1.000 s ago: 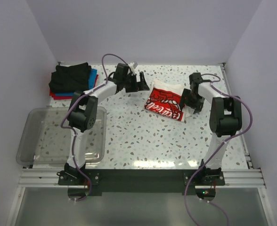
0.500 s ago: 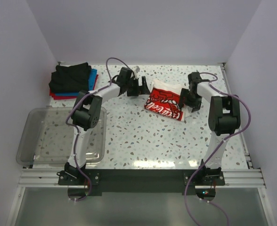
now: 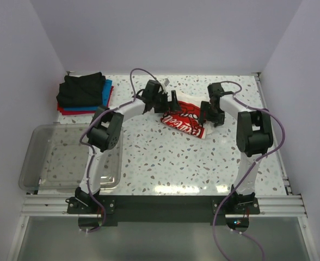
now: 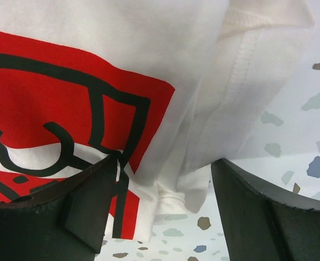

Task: Fold and stack the t-shirts
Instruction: Neatly place the folded tshirt to the corner

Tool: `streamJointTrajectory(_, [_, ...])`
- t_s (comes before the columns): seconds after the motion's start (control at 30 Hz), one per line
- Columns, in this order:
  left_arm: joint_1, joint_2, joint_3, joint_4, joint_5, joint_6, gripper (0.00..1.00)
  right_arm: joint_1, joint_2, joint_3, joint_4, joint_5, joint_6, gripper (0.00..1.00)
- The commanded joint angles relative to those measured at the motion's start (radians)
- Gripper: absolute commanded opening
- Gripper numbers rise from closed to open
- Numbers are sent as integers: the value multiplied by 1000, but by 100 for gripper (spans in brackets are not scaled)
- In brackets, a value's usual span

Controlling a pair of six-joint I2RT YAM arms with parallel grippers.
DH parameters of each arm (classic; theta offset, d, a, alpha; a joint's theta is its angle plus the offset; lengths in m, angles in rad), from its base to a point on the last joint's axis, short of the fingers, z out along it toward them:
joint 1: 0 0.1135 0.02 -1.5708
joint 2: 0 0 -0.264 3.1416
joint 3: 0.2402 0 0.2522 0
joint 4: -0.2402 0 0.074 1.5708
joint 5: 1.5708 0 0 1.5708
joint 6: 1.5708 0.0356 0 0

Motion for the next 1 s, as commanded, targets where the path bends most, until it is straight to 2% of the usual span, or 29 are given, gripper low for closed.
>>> streamJointTrajectory(0.0, [-46, 67, -22, -5, 31, -41, 100, 58, 66, -2, 17, -36, 5, 75])
streamJointTrajectory(0.4, [-141, 124, 39, -33, 38, -53, 100, 86, 57, -5, 33, -58, 27, 74])
streamJointTrajectory(0.57, [-152, 130, 48, -36, 21, -64, 90, 90, 53, -5, 37, -61, 31, 74])
streamJointTrajectory(0.77, [-157, 147, 71, -91, -27, -44, 61, 93, 40, -13, 35, -59, 33, 74])
streamJointTrajectory(0.8, [-157, 147, 71, -99, -35, -40, 52, 93, 37, -17, 35, -61, 34, 74])
streamJointTrajectory(0.87, [-154, 147, 74, -105, -41, -37, 42, 93, 28, -21, 29, -61, 34, 74])
streamJointTrajectory(0.9, [-154, 147, 76, -110, -50, -37, 32, 93, 25, -22, 24, -61, 36, 74])
streamJointTrajectory(0.97, [-149, 147, 90, -126, -62, -23, 21, 93, 16, -24, 17, -59, 36, 76])
